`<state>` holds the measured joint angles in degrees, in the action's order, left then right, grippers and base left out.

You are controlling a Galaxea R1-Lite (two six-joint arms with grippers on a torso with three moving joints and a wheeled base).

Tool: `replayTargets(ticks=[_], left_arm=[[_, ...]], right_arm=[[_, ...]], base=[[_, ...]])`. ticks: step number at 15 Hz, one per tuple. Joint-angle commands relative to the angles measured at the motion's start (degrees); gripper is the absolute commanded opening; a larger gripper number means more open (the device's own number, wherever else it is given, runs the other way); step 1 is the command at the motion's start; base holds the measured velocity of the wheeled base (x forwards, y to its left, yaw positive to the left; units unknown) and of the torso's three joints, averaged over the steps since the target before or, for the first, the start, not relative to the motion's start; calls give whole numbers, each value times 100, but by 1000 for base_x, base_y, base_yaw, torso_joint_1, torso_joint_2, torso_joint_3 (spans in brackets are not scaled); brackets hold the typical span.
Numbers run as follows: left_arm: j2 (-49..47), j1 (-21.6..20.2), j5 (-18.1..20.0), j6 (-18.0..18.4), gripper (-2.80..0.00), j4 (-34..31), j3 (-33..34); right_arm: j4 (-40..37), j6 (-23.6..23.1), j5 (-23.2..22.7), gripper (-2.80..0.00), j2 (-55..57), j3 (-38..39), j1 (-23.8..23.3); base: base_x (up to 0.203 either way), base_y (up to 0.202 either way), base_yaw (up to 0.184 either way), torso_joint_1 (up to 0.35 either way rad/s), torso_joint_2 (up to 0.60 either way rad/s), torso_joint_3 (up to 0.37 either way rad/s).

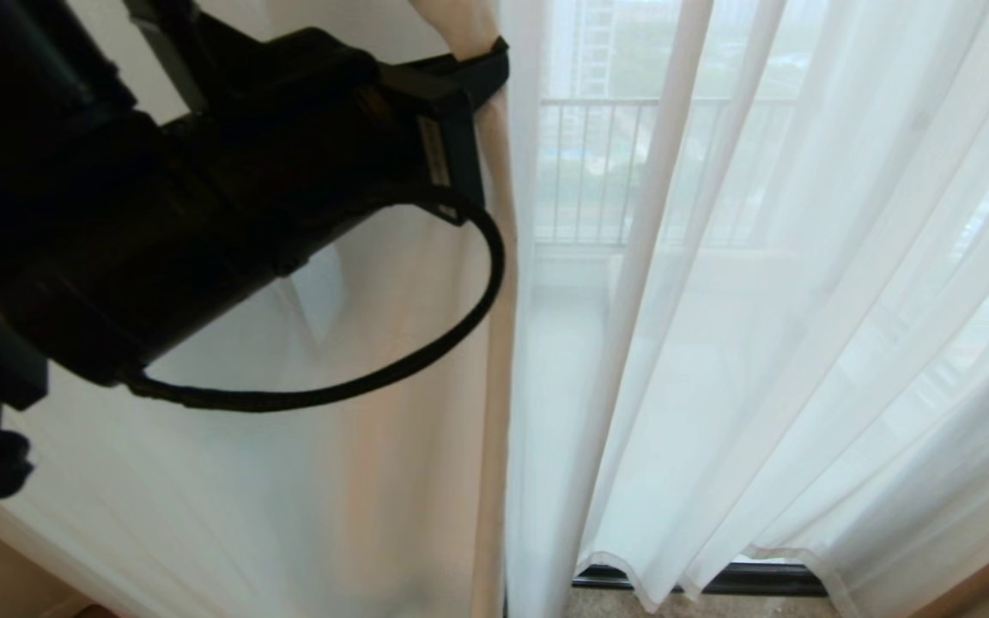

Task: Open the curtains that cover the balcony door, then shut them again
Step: Close the inner curtains on both sides

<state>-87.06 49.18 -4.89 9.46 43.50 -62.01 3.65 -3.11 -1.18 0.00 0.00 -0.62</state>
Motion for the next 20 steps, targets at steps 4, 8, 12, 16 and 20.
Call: replayTargets(ticks=[4,8,12,16,20], left_arm=[[-865,718,-113,293,-280,39,-790],[-1343,1039,-109,324,-280,59,-1126],[-1765,1210,-109,596,-280,37,-1741],[-2240,1494,-113,610,-280,30,-2260],[-2737,1886,-225,725,-280,35,-2775]], right_arm=[[4,-6,-5,-280,8,0,1],[4,-6,-5,-280,0,0,1],[4,-6,-5,-280,0,0,1],[4,-6,-5,-280,0,0,1],[4,-6,-5,-280,9,0,1]], base=[[0,0,0,0,0,0],[0,0,0,0,0,0],[0,0,0,0,0,0],[0,0,0,0,0,0],[0,0,0,0,0,0]])
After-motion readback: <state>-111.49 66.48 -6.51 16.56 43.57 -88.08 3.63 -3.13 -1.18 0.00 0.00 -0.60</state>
